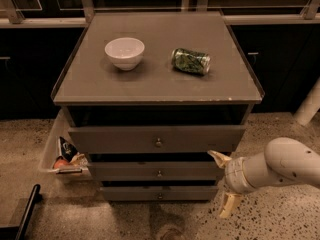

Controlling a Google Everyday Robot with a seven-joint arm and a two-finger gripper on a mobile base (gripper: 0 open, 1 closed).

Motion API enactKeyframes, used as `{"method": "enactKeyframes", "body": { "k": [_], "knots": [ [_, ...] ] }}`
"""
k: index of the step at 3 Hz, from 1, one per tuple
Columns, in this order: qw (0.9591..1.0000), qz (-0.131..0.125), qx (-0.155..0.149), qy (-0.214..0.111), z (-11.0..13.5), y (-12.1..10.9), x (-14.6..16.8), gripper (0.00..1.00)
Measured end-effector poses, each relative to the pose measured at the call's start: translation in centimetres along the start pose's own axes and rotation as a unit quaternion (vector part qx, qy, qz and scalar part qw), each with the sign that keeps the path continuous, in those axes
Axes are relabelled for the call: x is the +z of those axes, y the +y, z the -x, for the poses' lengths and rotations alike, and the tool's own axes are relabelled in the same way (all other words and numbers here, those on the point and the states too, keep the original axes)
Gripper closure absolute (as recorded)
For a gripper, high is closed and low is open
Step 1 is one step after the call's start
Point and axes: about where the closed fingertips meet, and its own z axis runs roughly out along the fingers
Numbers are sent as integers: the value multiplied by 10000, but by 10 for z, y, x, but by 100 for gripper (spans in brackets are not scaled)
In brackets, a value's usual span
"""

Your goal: Open middle drawer

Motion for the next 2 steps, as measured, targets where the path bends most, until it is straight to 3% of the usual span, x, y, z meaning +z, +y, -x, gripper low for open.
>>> {"method": "enactKeyframes", "body": {
  "k": [2],
  "knots": [
    [10000, -11, 44, -54, -8, -1, 13, 0]
  ]
}}
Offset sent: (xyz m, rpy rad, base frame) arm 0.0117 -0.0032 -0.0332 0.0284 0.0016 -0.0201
